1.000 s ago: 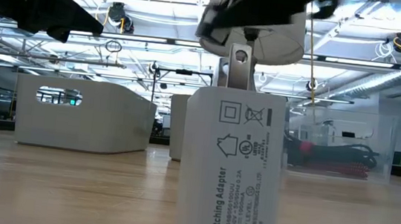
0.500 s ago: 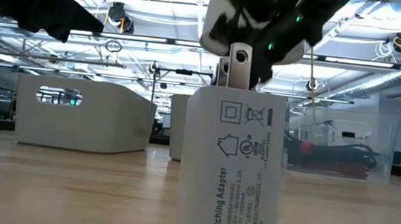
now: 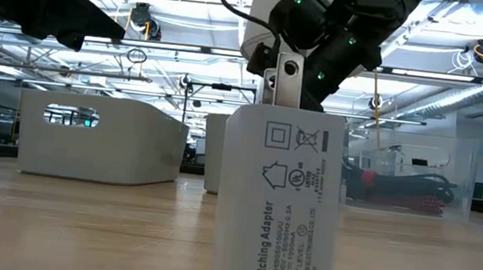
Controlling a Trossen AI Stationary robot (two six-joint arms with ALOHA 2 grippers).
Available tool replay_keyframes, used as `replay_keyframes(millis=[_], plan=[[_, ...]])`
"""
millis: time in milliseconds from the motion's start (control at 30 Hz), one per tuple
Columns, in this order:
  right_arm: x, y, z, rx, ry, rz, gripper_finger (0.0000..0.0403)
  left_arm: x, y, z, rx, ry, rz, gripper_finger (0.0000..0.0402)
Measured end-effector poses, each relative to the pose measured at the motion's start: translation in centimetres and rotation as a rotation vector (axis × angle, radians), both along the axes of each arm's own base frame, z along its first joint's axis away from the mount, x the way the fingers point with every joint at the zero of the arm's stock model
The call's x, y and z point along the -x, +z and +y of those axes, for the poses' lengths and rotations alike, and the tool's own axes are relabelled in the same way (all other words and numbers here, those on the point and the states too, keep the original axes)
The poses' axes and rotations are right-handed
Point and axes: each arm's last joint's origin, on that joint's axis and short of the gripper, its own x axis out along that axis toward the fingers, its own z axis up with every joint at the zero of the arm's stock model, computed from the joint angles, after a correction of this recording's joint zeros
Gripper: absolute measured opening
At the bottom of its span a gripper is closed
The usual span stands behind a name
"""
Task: Pick and place items into bin
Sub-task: Put the black charger adapter into the right gray bin, then put the white charger adapter into the right gray bin
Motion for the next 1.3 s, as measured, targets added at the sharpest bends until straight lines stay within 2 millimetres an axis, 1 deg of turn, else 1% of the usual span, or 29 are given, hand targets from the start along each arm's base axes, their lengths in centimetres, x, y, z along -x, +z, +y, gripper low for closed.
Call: replay_keyframes(millis=[167,333,433,533,600,667,767,933,1033,1167,1300], plan=[[0.0,0.0,0.0,-0.020,-0.023,-0.001,0.0211,0.0,0.0,0.0,0.001,0.000,0.000,0.0031],[0.0,0.3,0.0,-0.028,-0.031,-0.013,0.0223,0.0,0.0,0.0,0.004,0.001,-0.001,0.0031],[0.4,1.7,0.3,-0.015,-0.014,-0.040,0.0224,0.0,0.0,0.0,0.005,0.001,-0.001,0.0031],[1.1,4.2,1.3,0.006,0.034,-0.112,0.0225,0.0,0.0,0.0,0.006,0.001,-0.002,0.0031],[1.6,5.9,2.6,0.016,0.090,-0.163,0.0225,0.0,0.0,0.0,0.005,0.001,-0.001,0.0031],[2.1,7.1,4.5,-0.005,0.190,-0.205,0.0226,0.0,0.0,0.0,0.007,0.001,-0.001,0.0031],[2.5,7.6,7.8,-0.073,0.350,-0.229,0.0226,0.0,0.0,0.0,0.008,0.001,-0.001,0.0031],[3.2,6.1,13.0,-0.159,0.542,-0.185,0.0226,0.0,0.0,0.0,0.004,0.001,-0.001,0.0031],[3.2,5.0,15.4,-0.188,0.598,-0.177,0.0226,0.0,0.0,0.0,0.001,0.000,0.000,0.0031],[3.0,3.7,17.6,-0.207,0.646,-0.208,0.0226,0.0,0.0,0.0,0.004,0.001,0.000,0.0031],[2.2,1.9,18.9,-0.270,0.711,-0.237,0.0226,0.0,0.0,0.0,0.012,0.002,-0.001,0.0031]])
